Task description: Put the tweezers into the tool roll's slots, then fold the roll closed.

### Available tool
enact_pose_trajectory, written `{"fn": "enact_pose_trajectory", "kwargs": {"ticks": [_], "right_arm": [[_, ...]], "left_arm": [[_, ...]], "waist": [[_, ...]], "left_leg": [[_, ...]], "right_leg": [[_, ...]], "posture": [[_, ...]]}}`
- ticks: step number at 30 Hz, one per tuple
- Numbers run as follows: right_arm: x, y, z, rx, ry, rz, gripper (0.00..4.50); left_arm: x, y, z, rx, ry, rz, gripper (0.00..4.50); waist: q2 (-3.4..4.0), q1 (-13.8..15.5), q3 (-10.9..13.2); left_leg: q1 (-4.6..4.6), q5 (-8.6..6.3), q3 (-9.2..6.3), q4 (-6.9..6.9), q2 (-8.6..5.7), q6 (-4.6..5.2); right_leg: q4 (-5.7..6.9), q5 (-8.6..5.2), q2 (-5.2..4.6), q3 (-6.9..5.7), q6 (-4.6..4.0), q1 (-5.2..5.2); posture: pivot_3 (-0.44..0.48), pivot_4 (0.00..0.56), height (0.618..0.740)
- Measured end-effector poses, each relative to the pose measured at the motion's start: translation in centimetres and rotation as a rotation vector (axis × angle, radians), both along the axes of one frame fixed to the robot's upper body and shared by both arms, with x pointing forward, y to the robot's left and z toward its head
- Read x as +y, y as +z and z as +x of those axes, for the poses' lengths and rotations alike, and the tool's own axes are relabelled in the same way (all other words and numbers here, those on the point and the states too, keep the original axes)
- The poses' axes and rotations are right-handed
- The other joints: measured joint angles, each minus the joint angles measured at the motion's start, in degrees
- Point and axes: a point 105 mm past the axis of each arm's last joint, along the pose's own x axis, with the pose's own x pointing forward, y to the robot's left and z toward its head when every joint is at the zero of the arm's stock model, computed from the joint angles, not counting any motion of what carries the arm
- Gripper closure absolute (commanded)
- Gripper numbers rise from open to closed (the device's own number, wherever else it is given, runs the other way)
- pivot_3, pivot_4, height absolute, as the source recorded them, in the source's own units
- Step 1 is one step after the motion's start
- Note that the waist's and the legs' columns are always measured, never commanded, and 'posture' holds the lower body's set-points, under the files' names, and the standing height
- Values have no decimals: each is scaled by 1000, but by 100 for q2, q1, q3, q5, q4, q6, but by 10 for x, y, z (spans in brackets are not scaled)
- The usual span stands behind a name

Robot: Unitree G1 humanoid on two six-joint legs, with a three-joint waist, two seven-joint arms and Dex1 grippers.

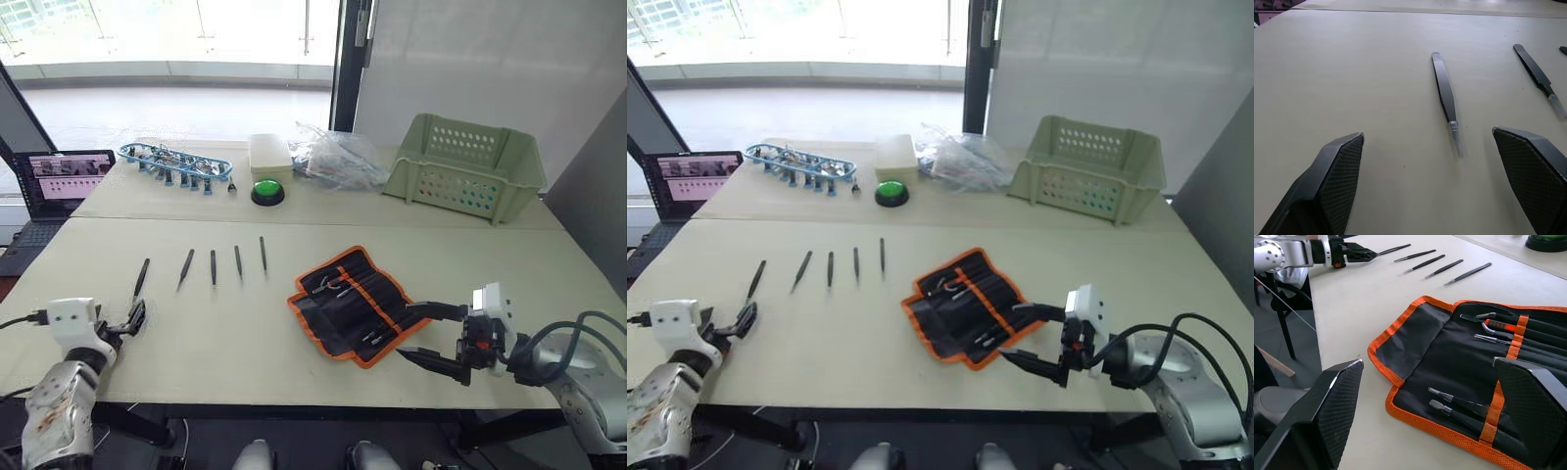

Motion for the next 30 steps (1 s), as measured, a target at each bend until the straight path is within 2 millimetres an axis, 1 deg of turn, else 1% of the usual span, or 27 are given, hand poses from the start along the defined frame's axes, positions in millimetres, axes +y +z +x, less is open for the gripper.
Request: {"fn": "enact_pose_trajectory", "kwargs": {"ticks": [3, 4, 7, 8, 9, 11, 15, 16, 17, 25, 30], "right_arm": [[1, -1, -2, 4, -1, -2, 10], [1, -1, -2, 1, -2, -3, 0], [2, 0, -2, -3, -8, -4, 0], [2, -1, -2, -2, -11, -4, 0], [2, -1, -2, -2, -13, -5, 0], [2, -2, -4, 3, -20, -4, 0], [0, -3, -4, 3, -33, -4, 0], [0, -2, -4, 3, -35, -4, 0], [-1, -2, -4, 2, -37, -4, 0], [-2, -5, -5, 9, -56, -6, 0], [-2, -5, -5, 8, -66, -5, 0]], "left_arm": [[-7, -3, 13, 29, -28, 19, 46], [-9, -3, 16, 36, -34, 22, 299], [-12, -5, 21, 48, -41, 21, 1101], [-12, -6, 22, 51, -41, 21, 1573], [-13, -7, 22, 52, -42, 19, 1838], [-15, -7, 24, 51, -46, 12, 2589], [-19, -8, 27, 53, -55, -1, 3940], [-20, -8, 27, 53, -56, -2, 4233], [-20, -8, 27, 53, -57, -3, 4434], [-19, -6, 28, 54, -50, -2, 4434], [-14, 1, 22, 39, -26, 37, 4434]], "waist": [[27, 3, -13], [34, 6, -17], [49, 21, -26], [53, 25, -28], [59, 29, -32], [66, 42, -36], [71, 65, -39], [72, 68, -39], [73, 71, -40], [72, 70, -39], [52, 17, -29]], "left_leg": [[2, 1, 0, 0, -2, -1], [3, 1, 0, 0, -2, -1], [5, 1, -1, 0, -4, -2], [6, 2, -1, 0, -4, -2], [6, 2, -1, 0, -5, -3], [6, 3, -1, 1, -7, -4], [6, 6, -1, 1, -12, -9], [7, 6, -1, 2, -12, -9], [7, 6, 0, 2, -13, -9], [6, 7, -1, 2, -12, -11], [0, 8, -1, 2, -8, -11]], "right_leg": [[1, 1, -1, 1, 2, 2], [1, 2, -1, 1, 3, 3], [1, 2, -1, 1, 4, 7], [1, 2, -1, 1, 4, 8], [1, 3, -2, 2, 5, 8], [1, 3, -3, 3, 7, 9], [0, 5, -4, 8, 11, 10], [0, 5, -5, 9, 12, 10], [0, 5, -5, 9, 12, 10], [1, 6, -4, 9, 13, 8], [0, 6, -1, 9, 13, 2]], "posture": [[0, 150, 724], [0, 150, 724], [0, 150, 724], [0, 150, 724], [0, 150, 724], [0, 150, 724], [0, 150, 724], [0, 150, 724], [0, 150, 724], [0, 150, 724], [0, 150, 724]]}}
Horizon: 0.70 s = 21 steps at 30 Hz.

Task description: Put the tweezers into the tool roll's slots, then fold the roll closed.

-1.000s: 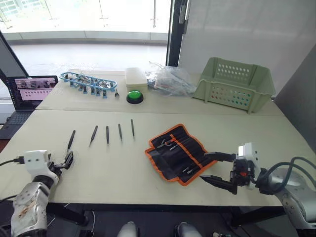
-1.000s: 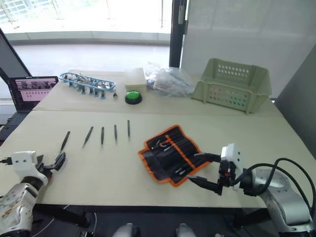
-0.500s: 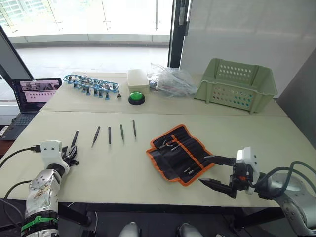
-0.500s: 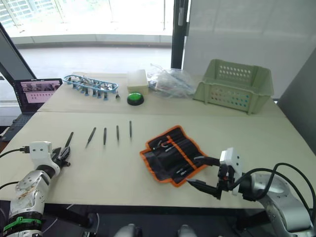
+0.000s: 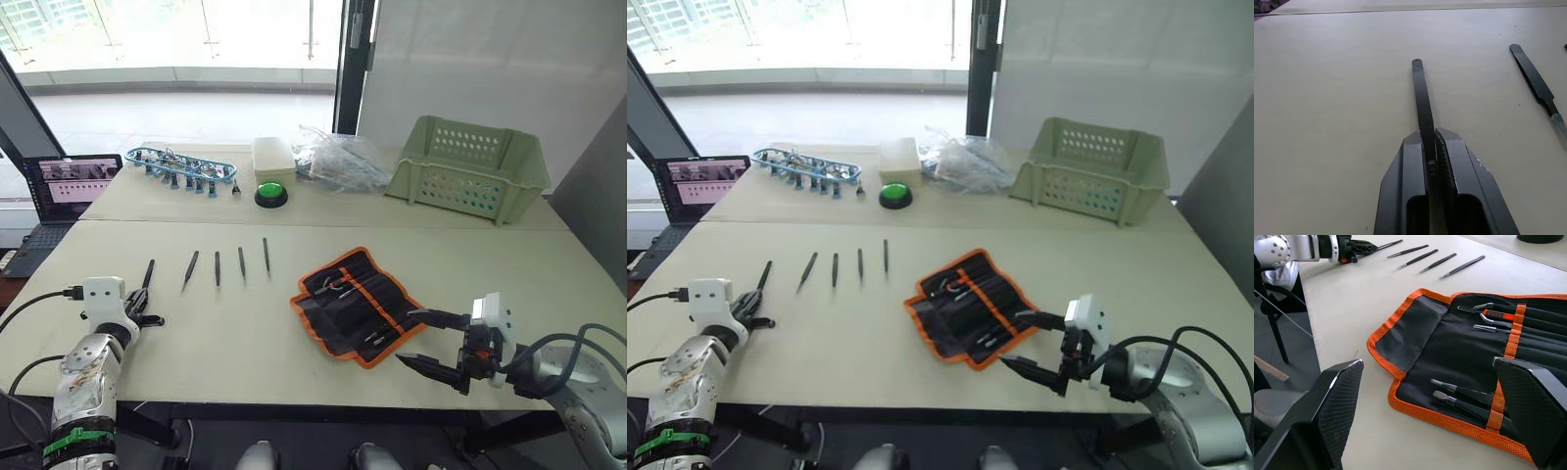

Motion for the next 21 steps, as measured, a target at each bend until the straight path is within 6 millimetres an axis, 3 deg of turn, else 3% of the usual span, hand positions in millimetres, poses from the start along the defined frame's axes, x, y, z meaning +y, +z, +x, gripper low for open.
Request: {"fn": "enact_pose_trajectory", "kwargs": {"ticks": [2, 6, 8, 10, 15, 17, 21], "right_arm": [[0, -1, 0, 3, -10, 6, 0], [0, -3, 2, 1, -44, 23, 0], [-1, -5, 4, 3, -69, 35, 0], [-2, -8, 8, 4, -105, 40, 0], [-3, -16, 21, 22, -236, 76, 0], [1, -19, 27, 27, -272, 75, 0], [-1, -32, 38, 42, -375, 58, 1162]], "left_arm": [[-2, 10, -2, -28, -14, 25, 4434], [-10, 61, -8, -150, -102, 121, 4434], [-27, 89, -11, -214, -204, 154, 4434], [-52, 104, -15, -218, -345, 165, 4434], [-144, 89, -21, -42, -792, 66, 4434], [-169, 87, -21, 21, -902, 78, 4434], [-202, 85, -20, 128, -1030, 76, 4500]], "waist": [[-26, -24, 14], [-55, -45, 26], [-56, -47, 27], [-55, -39, 27], [-55, -42, 30], [-56, -59, 30], [-55, -128, 30]], "left_leg": [[-7, 0, 0, 0, 3, 0], [-12, -1, 2, -1, 7, -1], [-12, -1, 4, -1, 6, -2], [-9, -1, 7, -1, 5, -2], [-8, 0, 9, -1, 6, -1], [-7, 0, 8, -1, 7, -1], [-9, 0, 8, -2, 6, 0]], "right_leg": [[-1, 1, 2, 0, -2, -6], [-6, 3, 2, 1, -5, -8], [-8, 2, 0, 2, -5, -7], [-9, 2, -1, 4, -6, -6], [-6, -3, 5, 9, -12, -10], [-2, 1, 12, 13, -6, -11], [-2, 1, 16, 23, -4, -12]], "posture": [[0, 150, 724], [0, 150, 724], [0, 150, 724], [0, 150, 724], [0, 150, 724], [0, 150, 724], [0, 150, 724]]}}
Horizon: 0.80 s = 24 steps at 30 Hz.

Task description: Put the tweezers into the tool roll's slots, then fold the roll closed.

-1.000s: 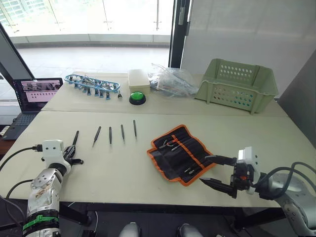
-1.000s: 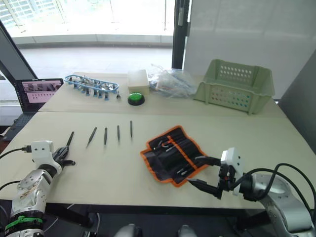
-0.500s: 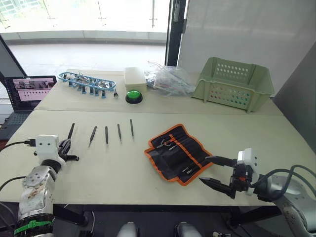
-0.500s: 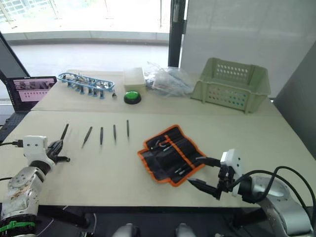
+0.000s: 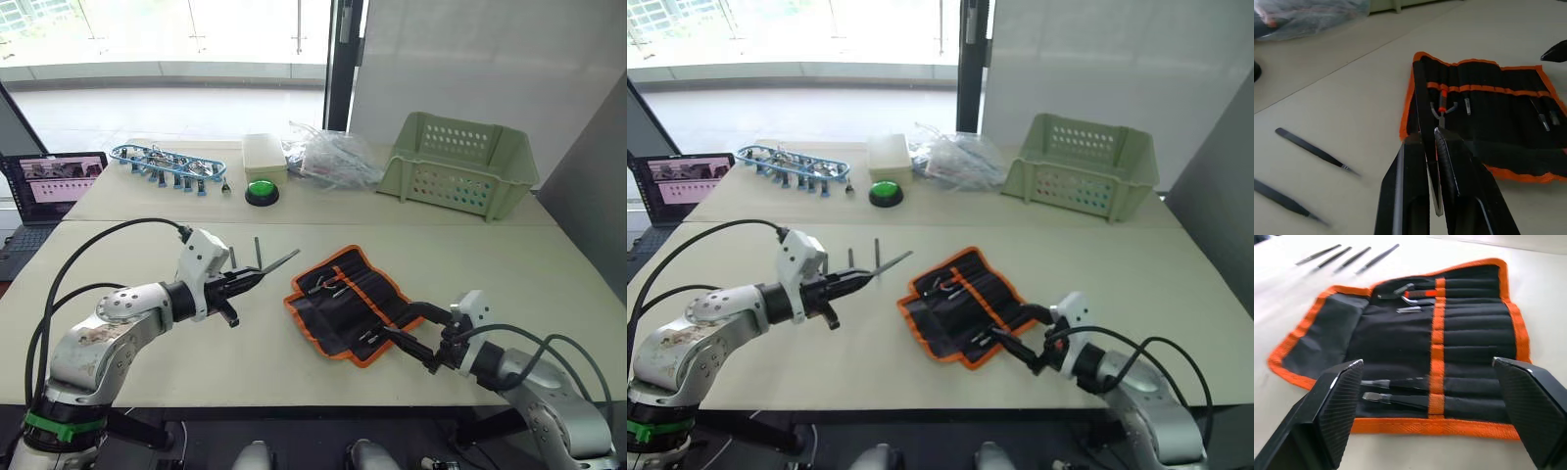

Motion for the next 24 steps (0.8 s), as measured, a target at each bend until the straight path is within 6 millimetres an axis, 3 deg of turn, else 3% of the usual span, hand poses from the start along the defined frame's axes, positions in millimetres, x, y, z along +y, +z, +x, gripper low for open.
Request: {"fn": "enact_pose_trajectory", "kwargs": {"ticks": [4, 10, 14, 24], "right_arm": [[2, -6, 11, -9, -70, -8, 2489], [3, -12, 22, -13, -149, -2, 4482], [15, -9, 28, -25, -139, 24, 4482], [13, -19, 28, -3, -165, -21, 4482]], "left_arm": [[-31, -7, -2, 104, -92, -4, 4500], [-45, -21, 3, 184, -95, 56, 4500], [-59, -26, 9, 188, -103, 105, 4500], [-64, -39, 15, 246, -50, 195, 4500]], "waist": [[0, -49, 0], [0, -67, 0], [0, -54, 0], [0, -48, 0]], "left_leg": [[-2, 0, 0, 0, -3, 0], [3, 0, 0, 0, -3, 1], [1, 1, 0, 1, -6, 1], [3, 1, -1, 0, -8, 1]], "right_leg": [[1, 1, 0, 8, 4, -1], [6, 1, 7, 15, 4, -3], [5, 2, 9, 23, 6, -2], [6, 1, 9, 26, 8, -1]], "posture": [[0, 150, 724], [0, 150, 724], [0, 150, 724], [0, 150, 724]]}}
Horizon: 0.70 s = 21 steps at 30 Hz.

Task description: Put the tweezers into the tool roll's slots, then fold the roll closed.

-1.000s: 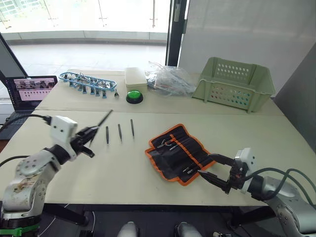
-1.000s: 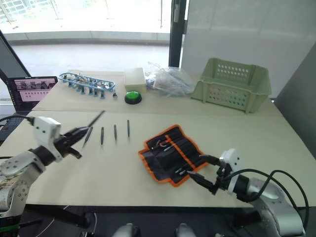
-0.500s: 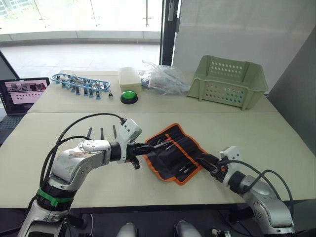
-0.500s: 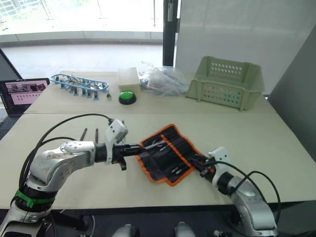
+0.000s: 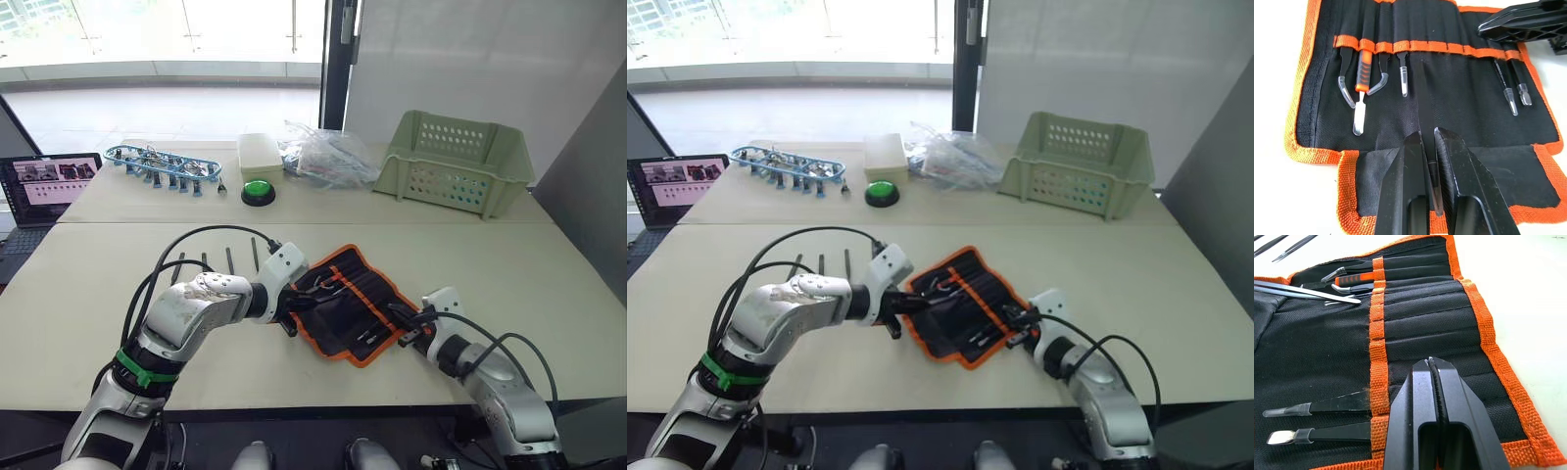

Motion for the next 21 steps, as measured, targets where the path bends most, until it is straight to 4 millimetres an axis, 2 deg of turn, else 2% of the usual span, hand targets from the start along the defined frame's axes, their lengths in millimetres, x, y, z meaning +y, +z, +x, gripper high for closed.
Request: {"fn": "enact_pose_trajectory", "kwargs": {"ticks": [9, 21], "right_arm": [[3, -3, -5, -4, -6, 0, 4482], [4, -2, -8, -11, -22, 1, 4482]], "left_arm": [[-10, -15, 3, 14, -30, 60, 4500], [-17, -12, 16, -38, -65, 81, 4500]], "waist": [[0, -4, 0], [0, 1, 0]], "left_leg": [[3, 0, 0, 0, 0, 0], [2, 0, 0, 2, -3, 0]], "right_leg": [[1, 0, 1, 2, 0, 3], [1, 1, 1, 5, 2, 4]], "posture": [[0, 150, 724], [0, 150, 724]]}}
